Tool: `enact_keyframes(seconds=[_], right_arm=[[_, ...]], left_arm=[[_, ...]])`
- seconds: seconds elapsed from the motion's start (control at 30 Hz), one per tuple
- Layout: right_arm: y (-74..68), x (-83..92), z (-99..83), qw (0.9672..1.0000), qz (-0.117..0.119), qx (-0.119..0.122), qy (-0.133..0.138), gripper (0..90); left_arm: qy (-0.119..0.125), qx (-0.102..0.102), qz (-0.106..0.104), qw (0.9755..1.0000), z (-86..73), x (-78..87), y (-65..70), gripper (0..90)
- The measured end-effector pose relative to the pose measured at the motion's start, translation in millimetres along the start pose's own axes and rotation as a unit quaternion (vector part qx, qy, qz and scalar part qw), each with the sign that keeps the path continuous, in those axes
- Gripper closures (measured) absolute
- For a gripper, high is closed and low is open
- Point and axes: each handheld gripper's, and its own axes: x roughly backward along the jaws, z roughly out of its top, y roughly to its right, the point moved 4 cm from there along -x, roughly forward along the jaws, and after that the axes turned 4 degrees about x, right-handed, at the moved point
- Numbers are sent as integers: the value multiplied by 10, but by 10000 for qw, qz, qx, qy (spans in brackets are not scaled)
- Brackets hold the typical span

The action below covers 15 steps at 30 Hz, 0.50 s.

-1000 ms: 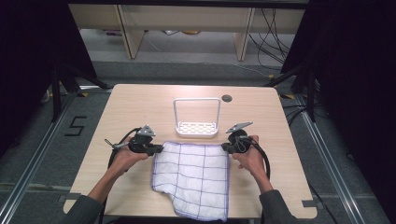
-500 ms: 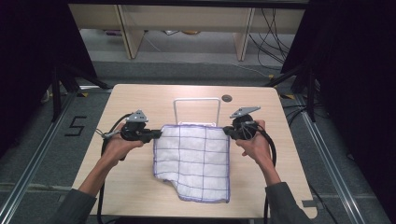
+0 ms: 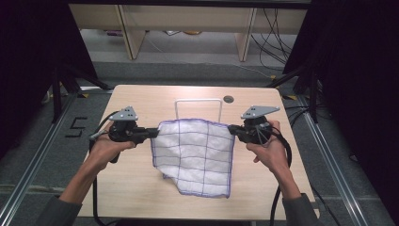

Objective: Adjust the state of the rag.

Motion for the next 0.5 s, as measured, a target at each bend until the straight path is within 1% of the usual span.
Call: enact_keyframes(seconds=[0.03, 0.07, 0.1, 0.13, 0.17, 0.2, 0.23, 0.27, 0.33, 0.37, 0.4, 0.43, 0.47, 0.5], right_arm=[[-23, 26, 11, 10000, -9, -50, 43, 874], [-23, 68, 30, 10000, 10, 19, 61, 874], [-32, 99, 50, 9999, -11, 78, 145, 874], [-49, 147, 67, 9998, 50, 88, 146, 874], [-80, 209, 91, 9998, 87, 3, 178, 874], [-80, 209, 91, 9998, 87, 3, 178, 874], [-115, 321, 136, 9997, 8, -21, 247, 874], [-127, 378, 160, 9996, -12, -16, 279, 875], [-156, 461, 203, 9995, 16, 69, 299, 875], [-181, 497, 224, 9994, -32, 32, 342, 875], [-202, 542, 242, 9996, 13, 78, 267, 875], [-219, 571, 273, 9993, 30, 182, 338, 875], [-241, 604, 282, 9996, 55, 95, 262, 875], [-248, 633, 304, 9994, 52, 192, 271, 875]], left_arm=[[20, 24, -12, 10000, 28, 37, 29, 866], [63, 45, -86, 9999, 56, 73, 59, 866], [60, 36, -125, 9999, 81, 114, 90, 866], [60, 36, -125, 9999, 81, 114, 90, 866], [17, 17, -201, 9998, 130, 202, 147, 866], [17, 17, -201, 9998, 130, 202, 147, 866], [77, 42, -280, 9996, 155, 247, 178, 866], [40, 106, -372, 9992, 186, 313, 219, 866], [-70, 41, -366, 9993, 225, 378, 257, 865], [-86, 8, -322, 9994, 250, 410, 274, 865], [-81, -12, -334, 9994, 283, 448, 297, 865], [-77, -19, -363, 9993, 303, 471, 309, 865], [-75, -15, -417, 9991, 327, 500, 327, 865], [-62, -1, -447, 9990, 350, 530, 350, 865]])
